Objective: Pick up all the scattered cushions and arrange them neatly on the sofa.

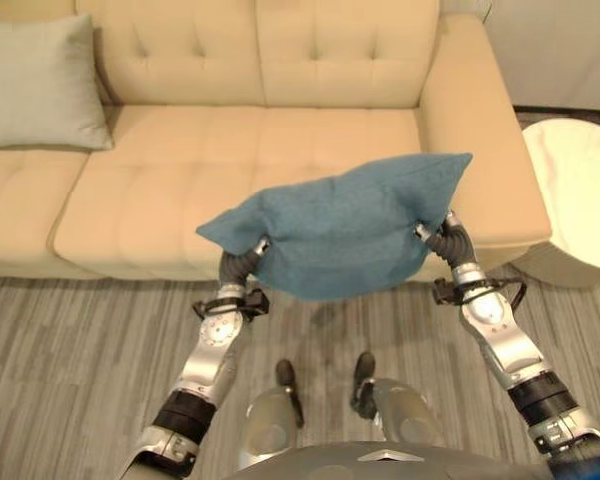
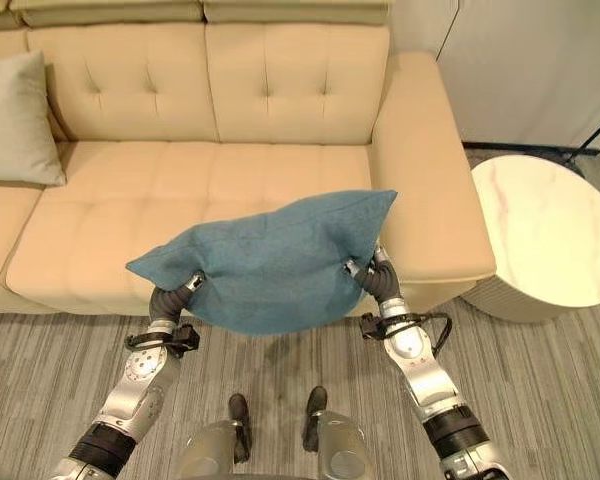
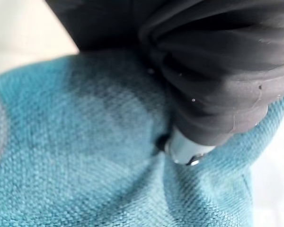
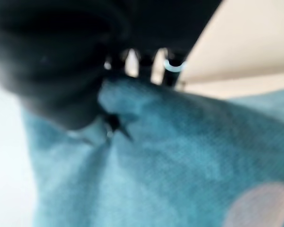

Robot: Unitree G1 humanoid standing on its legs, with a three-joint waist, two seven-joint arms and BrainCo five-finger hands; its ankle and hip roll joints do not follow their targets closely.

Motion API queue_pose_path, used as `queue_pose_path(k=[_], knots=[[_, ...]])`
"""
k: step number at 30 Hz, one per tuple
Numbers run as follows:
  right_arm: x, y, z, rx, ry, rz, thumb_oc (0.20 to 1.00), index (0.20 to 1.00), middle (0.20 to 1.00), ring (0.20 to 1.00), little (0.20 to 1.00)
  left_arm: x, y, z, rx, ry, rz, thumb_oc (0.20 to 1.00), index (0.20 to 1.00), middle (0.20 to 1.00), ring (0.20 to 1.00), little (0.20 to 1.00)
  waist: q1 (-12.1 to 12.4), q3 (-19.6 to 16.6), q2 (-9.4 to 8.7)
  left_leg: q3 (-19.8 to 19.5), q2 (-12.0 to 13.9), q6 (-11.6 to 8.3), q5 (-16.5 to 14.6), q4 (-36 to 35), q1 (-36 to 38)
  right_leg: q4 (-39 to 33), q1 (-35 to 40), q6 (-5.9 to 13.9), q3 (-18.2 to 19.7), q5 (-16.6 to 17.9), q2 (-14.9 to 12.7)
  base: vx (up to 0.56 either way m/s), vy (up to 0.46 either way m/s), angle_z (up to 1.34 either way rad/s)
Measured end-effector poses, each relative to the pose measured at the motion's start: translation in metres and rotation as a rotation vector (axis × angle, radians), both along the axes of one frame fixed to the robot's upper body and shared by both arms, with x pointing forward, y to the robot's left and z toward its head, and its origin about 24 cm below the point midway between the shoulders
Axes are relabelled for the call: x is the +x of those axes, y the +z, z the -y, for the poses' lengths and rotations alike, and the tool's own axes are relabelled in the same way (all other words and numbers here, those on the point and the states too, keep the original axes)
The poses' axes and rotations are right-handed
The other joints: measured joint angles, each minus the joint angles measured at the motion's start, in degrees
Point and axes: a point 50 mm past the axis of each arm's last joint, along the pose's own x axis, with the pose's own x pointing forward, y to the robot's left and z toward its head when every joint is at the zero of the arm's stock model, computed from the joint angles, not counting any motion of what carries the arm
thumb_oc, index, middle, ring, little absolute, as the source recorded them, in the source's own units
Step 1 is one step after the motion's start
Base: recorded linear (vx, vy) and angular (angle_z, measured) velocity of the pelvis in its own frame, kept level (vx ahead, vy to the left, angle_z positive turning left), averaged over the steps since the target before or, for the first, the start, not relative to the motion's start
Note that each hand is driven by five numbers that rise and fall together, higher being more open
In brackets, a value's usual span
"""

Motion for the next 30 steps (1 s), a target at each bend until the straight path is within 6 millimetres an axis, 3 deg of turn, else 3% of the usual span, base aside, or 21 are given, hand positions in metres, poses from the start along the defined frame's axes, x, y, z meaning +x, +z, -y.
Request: queue_pose_path(k=[6,11,12,13,14,16,18,19,21,22,24,26,28,30], knots=[[-0.004,-0.006,-0.002,0.004,0.01,-0.03,0.2,0.2,0.2,0.2,0.2,-0.006,-0.01,-0.002,0.014,0.001,-0.052,0.2,0.2,0.2,0.2,0.2,1.0,-1.4,-0.87,2.5,-1.9,1.78,0.1,-3.6,3.8,0.0,0.2,1.56,3.1,1.2,-1.0,0.19,0.209,-0.2],[-0.003,-0.007,-0.009,0.026,0.019,-0.035,0.2,0.2,0.2,0.2,0.2,-0.006,-0.009,-0.008,0.019,0.019,-0.047,0.2,0.2,0.2,0.2,0.2,1.7,-2.1,-0.9,6.3,-5.2,4.64,-2.9,-6.0,8.8,1.7,1.0,4.53,6.4,3.9,-3.2,0.23,0.274,-0.43],[-0.004,-0.008,-0.009,0.024,0.022,-0.04,0.2,0.2,0.2,0.2,0.2,-0.008,-0.011,-0.008,0.022,0.019,-0.053,0.2,0.2,0.2,0.2,0.2,1.6,-2.1,-0.39,6.6,-6.3,5.26,-2.8,-7.9,11.2,7.1,-0.9,6.05,6.7,4.7,-4.6,0.2,0.098,-0.16],[-0.004,-0.007,-0.01,0.024,0.027,-0.037,0.2,0.2,0.2,0.2,0.2,-0.008,-0.011,-0.009,0.024,0.021,-0.052,0.2,0.2,0.2,0.2,0.2,1.6,-2.2,-0.36,6.6,-6.7,5.52,-2.6,-8.8,12.0,8.1,-1.5,6.59,7.0,4.8,-5.0,0.15,0.047,-0.06],[-0.004,-0.007,-0.012,0.023,0.038,-0.035,0.2,0.2,0.2,0.2,0.2,-0.008,-0.01,-0.01,0.023,0.024,-0.051,0.2,0.2,0.2,0.2,0.2,1.3,-2.9,-0.58,6.4,-7.2,5.61,-2.6,-9.7,11.9,7.8,-2.5,7.76,8.3,3.7,-5.0,0.11,0.0,-0.02],[-0.003,-0.003,-0.016,0.023,0.064,-0.023,0.2,0.2,0.2,0.2,0.2,-0.007,-0.008,-0.016,0.037,0.031,-0.042,0.2,0.2,0.2,0.2,0.2,1.1,-3.3,-1.04,6.5,-8.0,6.6,-0.7,-11.0,11.2,4.4,-4.4,8.2,9.6,3.8,-4.1,0.23,-0.054,0.14],[-0.003,-0.004,-0.017,0.013,0.075,-0.028,0.2,0.2,0.2,0.2,0.2,-0.008,-0.01,-0.015,0.029,0.032,-0.046,0.2,0.2,0.2,0.2,0.2,1.0,-3.2,-0.96,5.1,-8.3,6.71,-1.9,-11.4,11.4,3.1,-6.2,8.09,10.5,3.9,-2.4,0.28,-0.085,0.37],[-0.005,-0.006,-0.017,0.011,0.079,-0.04,0.2,0.2,0.2,0.2,0.2,-0.008,-0.009,-0.016,0.02,0.042,-0.043,0.2,0.2,0.2,0.2,0.2,-0.5,-3.0,-0.75,3.0,-8.5,6.23,-1.1,-11.3,11.3,-0.6,-6.3,8.09,14.8,5.1,0.3,0.23,-0.117,0.83],[-0.009,-0.012,-0.015,0.008,0.072,-0.063,0.2,0.2,0.2,0.2,0.2,-0.012,-0.014,-0.014,0.018,0.029,-0.06,0.2,0.2,0.2,0.2,0.2,-1.3,-3.9,-2.44,1.0,-9.9,5.24,-1.8,-11.1,12.6,-5.3,-4.1,6.19,15.5,9.4,0.6,0.2,-0.162,0.89],[-0.009,-0.012,-0.013,0.001,0.068,-0.064,0.2,0.2,0.2,0.2,0.2,-0.013,-0.017,-0.012,0.007,0.029,-0.071,0.2,0.2,0.2,0.2,0.2,-1.1,-3.8,-1.82,-0.4,-9.3,4.59,-2.2,-10.8,13.1,-5.4,-2.9,3.43,15.5,10.0,1.1,0.2,-0.205,0.61],[-0.009,-0.011,-0.007,-0.02,0.06,-0.064,0.2,0.2,0.2,0.2,0.2,-0.014,-0.019,-0.004,-0.019,0.019,-0.077,0.2,0.2,0.2,0.2,0.2,-0.8,-3.7,-1.34,-1.9,-7.6,2.75,-3.2,-6.4,11.5,-7.3,-0.2,2.62,13.5,9.3,1.8,0.2,-0.21,0.7],[-0.011,-0.012,0.002,-0.022,0.031,-0.071,0.2,0.2,0.2,0.2,0.2,-0.012,-0.018,0.0,-0.02,-0.011,-0.072,0.2,0.2,0.2,0.2,0.2,-2.1,-3.7,-2.52,-0.9,-6.5,1.63,-3.0,4.1,7.2,-9.1,3.3,1.26,9.0,7.9,0.7,0.15,-0.115,0.95],[-0.011,-0.011,0.003,-0.015,0.024,-0.067,0.2,0.2,0.2,0.2,0.2,-0.016,-0.022,0.001,-0.026,-0.017,-0.085,0.2,0.2,0.2,0.2,0.2,-1.0,-3.6,-2.59,0.3,-4.6,0.54,-4.0,10.8,6.7,-9.8,6.7,0.12,8.8,7.0,1.8,0.13,-0.045,0.17],[-0.01,-0.007,0.002,-0.002,0.021,-0.045,0.2,0.2,0.2,0.2,0.2,-0.013,-0.018,0.0,-0.017,-0.032,-0.07,0.2,0.2,0.2,0.2,0.2,-1.1,-3.7,-2.56,0.1,-2.5,-0.77,-5.7,11.7,4.7,-10.7,7.7,-0.18,8.5,5.6,2.5,0.17,0.003,0.08]])
